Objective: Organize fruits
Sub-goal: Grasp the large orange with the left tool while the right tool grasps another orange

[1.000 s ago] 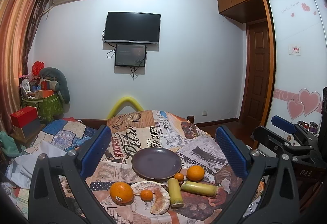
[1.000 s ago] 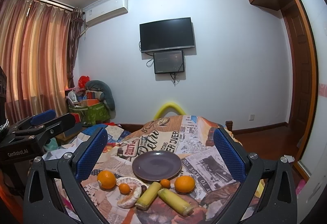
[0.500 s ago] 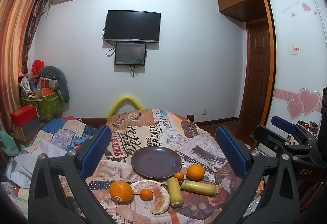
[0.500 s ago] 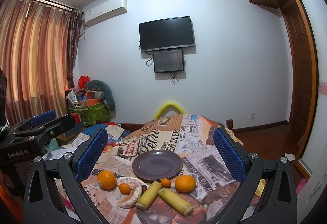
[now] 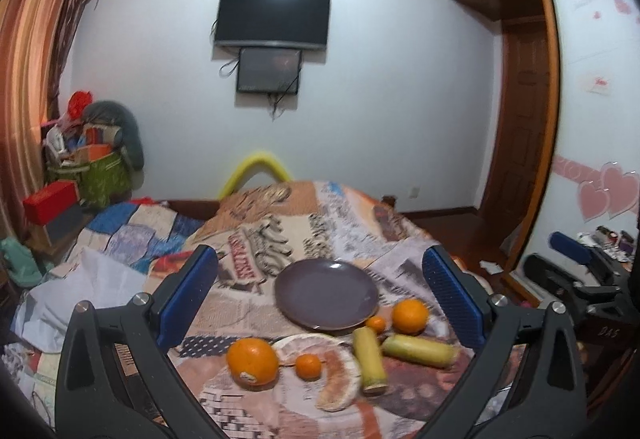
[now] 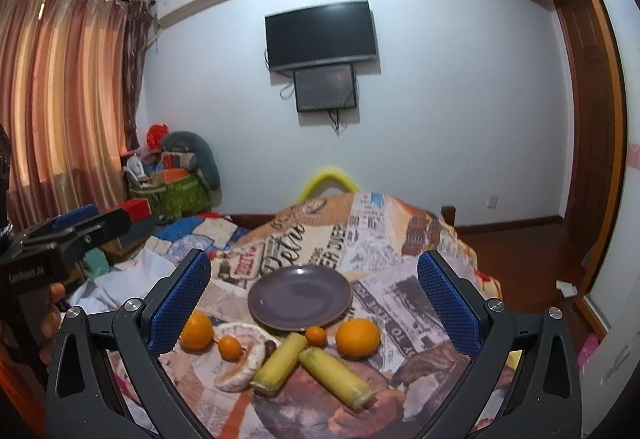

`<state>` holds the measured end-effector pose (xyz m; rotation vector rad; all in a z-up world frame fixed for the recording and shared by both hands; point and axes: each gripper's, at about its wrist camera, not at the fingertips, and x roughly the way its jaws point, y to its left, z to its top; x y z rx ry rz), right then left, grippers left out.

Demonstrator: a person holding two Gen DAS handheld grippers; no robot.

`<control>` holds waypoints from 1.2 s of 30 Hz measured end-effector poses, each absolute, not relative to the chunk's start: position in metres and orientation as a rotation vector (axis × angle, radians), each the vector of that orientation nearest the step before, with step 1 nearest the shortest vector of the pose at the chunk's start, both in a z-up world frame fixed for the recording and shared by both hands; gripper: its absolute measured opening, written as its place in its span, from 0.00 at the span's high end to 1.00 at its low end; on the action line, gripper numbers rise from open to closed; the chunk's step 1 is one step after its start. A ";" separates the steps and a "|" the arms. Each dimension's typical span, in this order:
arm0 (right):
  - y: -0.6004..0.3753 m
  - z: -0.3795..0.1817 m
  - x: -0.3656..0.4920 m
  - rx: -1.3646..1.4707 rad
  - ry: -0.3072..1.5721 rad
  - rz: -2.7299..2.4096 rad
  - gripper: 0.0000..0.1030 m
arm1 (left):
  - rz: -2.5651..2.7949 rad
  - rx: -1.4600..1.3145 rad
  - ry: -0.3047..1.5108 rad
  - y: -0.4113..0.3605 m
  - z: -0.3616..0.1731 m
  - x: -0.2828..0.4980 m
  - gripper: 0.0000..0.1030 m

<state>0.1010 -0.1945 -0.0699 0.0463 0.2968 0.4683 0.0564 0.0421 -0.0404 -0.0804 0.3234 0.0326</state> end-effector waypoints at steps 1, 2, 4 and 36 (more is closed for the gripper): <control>-0.196 -0.075 0.106 0.047 0.315 0.461 0.00 | 0.046 -0.076 0.341 0.047 -0.045 0.062 0.05; -0.198 -0.079 0.110 0.048 0.330 0.455 0.00 | 0.055 -0.071 0.362 0.052 -0.050 0.068 0.13; -0.201 -0.088 0.121 0.054 0.372 0.447 0.01 | 0.068 -0.069 0.404 0.061 -0.059 0.079 0.18; -0.184 -0.205 0.249 0.004 0.846 0.481 0.20 | -0.045 -0.092 0.950 0.123 -0.221 0.192 0.24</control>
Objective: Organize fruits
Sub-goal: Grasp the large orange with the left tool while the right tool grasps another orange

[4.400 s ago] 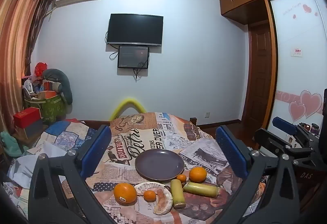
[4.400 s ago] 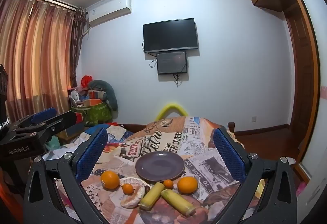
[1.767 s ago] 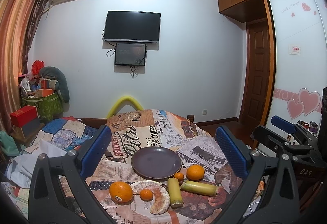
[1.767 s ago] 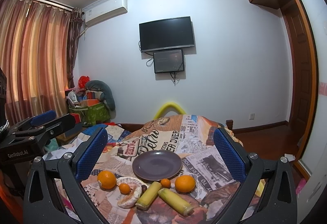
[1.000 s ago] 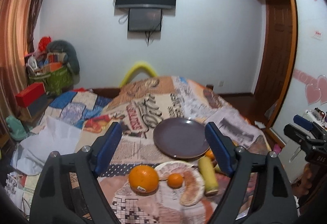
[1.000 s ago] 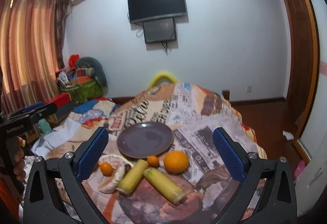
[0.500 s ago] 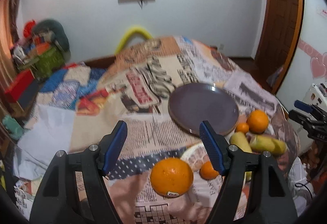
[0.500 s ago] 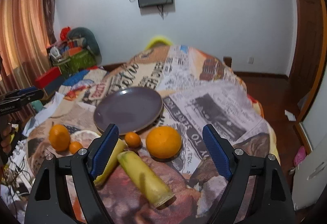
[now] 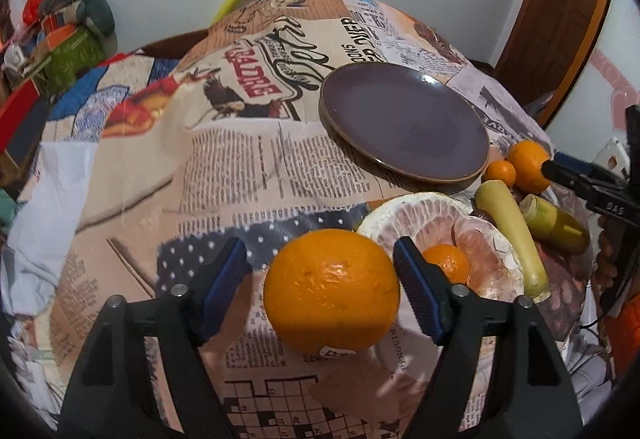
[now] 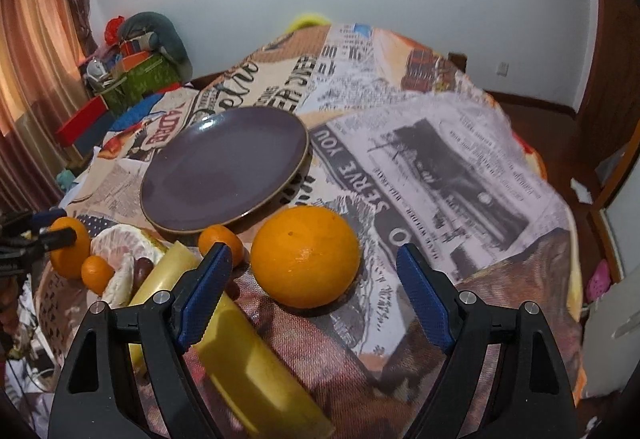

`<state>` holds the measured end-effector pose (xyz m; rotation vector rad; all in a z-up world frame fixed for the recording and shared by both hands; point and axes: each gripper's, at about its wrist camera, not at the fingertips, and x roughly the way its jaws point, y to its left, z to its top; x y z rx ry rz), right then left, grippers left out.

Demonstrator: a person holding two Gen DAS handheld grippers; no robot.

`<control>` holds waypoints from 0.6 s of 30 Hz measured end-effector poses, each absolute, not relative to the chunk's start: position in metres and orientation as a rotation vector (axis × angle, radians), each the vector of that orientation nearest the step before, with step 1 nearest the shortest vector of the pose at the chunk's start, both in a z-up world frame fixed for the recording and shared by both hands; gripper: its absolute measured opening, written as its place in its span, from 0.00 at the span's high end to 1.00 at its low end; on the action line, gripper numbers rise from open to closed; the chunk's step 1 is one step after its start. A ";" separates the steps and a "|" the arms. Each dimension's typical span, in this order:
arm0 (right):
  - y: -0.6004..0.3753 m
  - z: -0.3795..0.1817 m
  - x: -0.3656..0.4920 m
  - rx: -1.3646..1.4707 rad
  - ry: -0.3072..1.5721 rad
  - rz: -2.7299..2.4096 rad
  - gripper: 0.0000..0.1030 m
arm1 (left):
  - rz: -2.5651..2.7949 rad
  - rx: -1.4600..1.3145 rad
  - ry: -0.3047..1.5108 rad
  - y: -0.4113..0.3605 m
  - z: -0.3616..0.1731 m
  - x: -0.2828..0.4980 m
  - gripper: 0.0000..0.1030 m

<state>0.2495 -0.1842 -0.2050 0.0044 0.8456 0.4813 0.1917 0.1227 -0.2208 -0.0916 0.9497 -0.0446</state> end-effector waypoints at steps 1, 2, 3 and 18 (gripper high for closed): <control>-0.184 -0.208 0.252 0.012 0.859 0.488 0.21 | -0.051 -0.106 0.957 0.124 -0.223 0.192 0.24; -0.184 -0.210 0.253 0.017 0.870 0.493 0.23 | -0.055 -0.118 0.960 0.125 -0.223 0.192 0.24; -0.183 -0.213 0.255 0.019 0.881 0.499 0.26 | -0.056 -0.130 0.965 0.126 -0.224 0.192 0.24; -0.182 -0.224 0.263 0.060 0.939 0.536 0.38 | -0.058 -0.103 1.009 0.118 -0.235 0.197 0.33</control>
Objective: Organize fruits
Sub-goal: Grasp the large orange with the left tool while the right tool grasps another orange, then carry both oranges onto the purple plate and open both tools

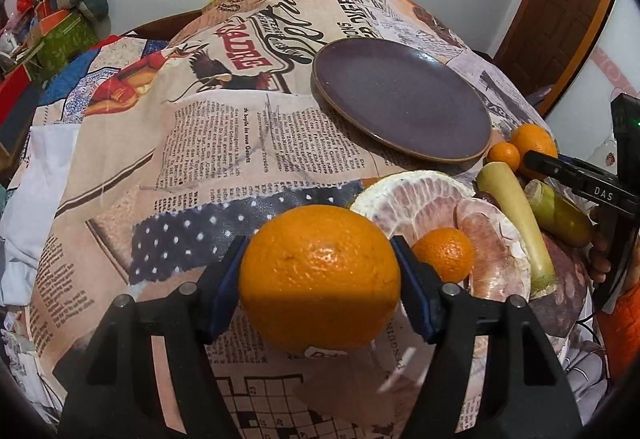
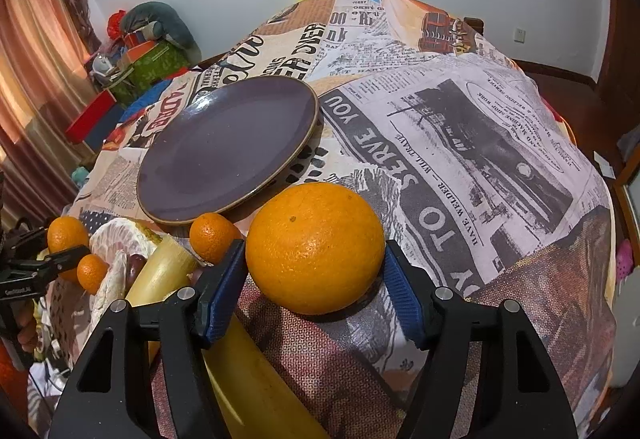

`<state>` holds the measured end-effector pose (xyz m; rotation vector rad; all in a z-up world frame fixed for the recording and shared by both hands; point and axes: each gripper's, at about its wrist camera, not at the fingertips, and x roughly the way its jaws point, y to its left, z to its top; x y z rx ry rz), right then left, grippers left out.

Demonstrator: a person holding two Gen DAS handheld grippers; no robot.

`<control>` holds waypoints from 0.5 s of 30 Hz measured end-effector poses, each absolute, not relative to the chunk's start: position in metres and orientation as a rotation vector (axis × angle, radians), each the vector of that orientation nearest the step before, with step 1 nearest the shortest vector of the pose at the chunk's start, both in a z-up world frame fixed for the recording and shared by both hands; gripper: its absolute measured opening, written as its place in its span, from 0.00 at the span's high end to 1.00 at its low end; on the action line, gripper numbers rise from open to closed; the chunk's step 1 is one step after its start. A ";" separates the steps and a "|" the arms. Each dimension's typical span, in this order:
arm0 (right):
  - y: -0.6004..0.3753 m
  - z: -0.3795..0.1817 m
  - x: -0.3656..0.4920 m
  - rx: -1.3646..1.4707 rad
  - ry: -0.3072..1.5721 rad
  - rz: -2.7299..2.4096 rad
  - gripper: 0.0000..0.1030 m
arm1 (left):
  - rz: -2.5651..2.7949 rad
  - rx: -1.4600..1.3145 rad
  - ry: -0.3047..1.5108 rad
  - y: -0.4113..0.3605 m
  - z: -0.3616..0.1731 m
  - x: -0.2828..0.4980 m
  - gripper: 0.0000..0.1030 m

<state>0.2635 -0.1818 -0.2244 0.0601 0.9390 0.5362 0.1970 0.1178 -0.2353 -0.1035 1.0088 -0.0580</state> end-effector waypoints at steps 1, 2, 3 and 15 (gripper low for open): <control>-0.182 -0.224 0.264 0.063 0.940 0.534 0.39 | -0.055 -0.107 1.009 0.118 -0.235 0.196 0.33; -0.181 -0.223 0.264 0.064 0.939 0.532 0.39 | -0.053 -0.109 1.009 0.118 -0.233 0.196 0.33; -0.182 -0.222 0.264 0.067 0.937 0.527 0.39 | -0.048 -0.108 1.007 0.118 -0.232 0.196 0.33; -0.187 -0.187 0.260 0.064 0.844 0.534 0.39 | -0.035 -0.138 0.867 0.122 -0.182 0.207 0.33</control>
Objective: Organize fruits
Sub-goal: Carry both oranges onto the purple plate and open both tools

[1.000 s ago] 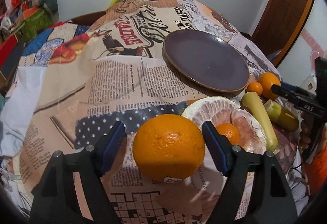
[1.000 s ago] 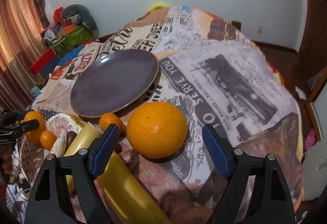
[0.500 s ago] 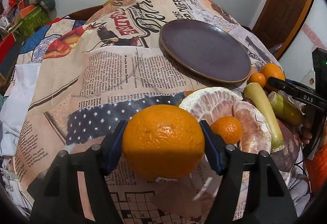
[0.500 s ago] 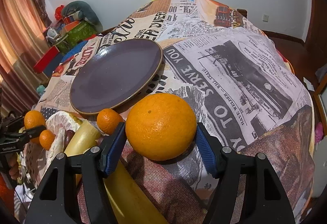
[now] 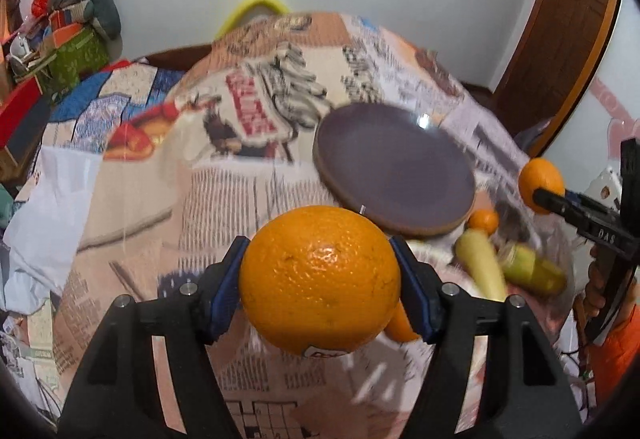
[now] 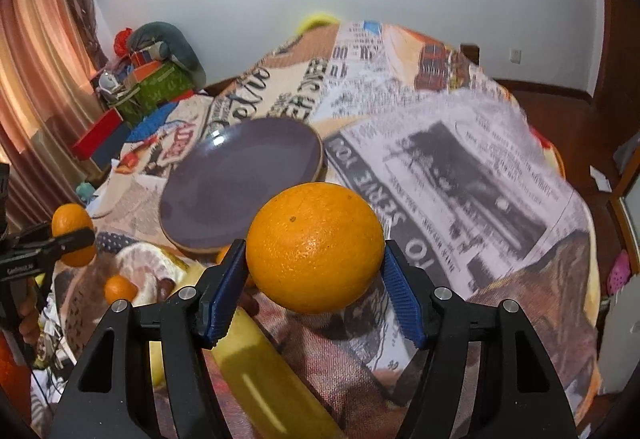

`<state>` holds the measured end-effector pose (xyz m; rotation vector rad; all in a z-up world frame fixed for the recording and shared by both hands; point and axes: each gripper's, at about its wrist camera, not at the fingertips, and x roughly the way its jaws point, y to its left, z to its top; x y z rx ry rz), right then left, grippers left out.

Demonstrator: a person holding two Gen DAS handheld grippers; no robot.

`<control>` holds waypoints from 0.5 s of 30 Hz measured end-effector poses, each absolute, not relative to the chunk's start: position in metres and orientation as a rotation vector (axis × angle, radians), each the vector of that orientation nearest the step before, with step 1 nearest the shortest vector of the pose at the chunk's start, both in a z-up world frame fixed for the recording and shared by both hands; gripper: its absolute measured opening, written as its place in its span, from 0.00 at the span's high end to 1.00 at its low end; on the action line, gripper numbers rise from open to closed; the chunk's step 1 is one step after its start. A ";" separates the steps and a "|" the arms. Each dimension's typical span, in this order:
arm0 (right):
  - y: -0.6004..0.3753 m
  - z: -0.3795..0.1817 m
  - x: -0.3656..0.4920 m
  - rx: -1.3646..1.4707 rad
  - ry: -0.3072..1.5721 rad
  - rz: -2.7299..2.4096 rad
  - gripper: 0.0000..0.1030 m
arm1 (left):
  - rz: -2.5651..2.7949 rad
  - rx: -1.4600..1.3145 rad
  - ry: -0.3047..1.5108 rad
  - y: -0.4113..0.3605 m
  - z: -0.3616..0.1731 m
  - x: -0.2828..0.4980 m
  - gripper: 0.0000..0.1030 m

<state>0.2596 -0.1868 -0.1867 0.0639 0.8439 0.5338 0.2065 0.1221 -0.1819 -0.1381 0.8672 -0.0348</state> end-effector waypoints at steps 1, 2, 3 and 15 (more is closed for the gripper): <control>-0.187 -0.183 0.260 0.061 0.834 0.535 0.39 | -0.035 -0.137 0.852 0.121 -0.177 0.208 0.33; -0.186 -0.179 0.260 0.057 0.822 0.537 0.39 | -0.034 -0.134 0.837 0.120 -0.172 0.210 0.33; -0.185 -0.175 0.261 0.052 0.809 0.538 0.39 | -0.032 -0.130 0.817 0.119 -0.165 0.213 0.33; -0.173 -0.135 0.278 0.027 0.668 0.558 0.39 | -0.051 -0.132 0.695 0.109 -0.122 0.254 0.33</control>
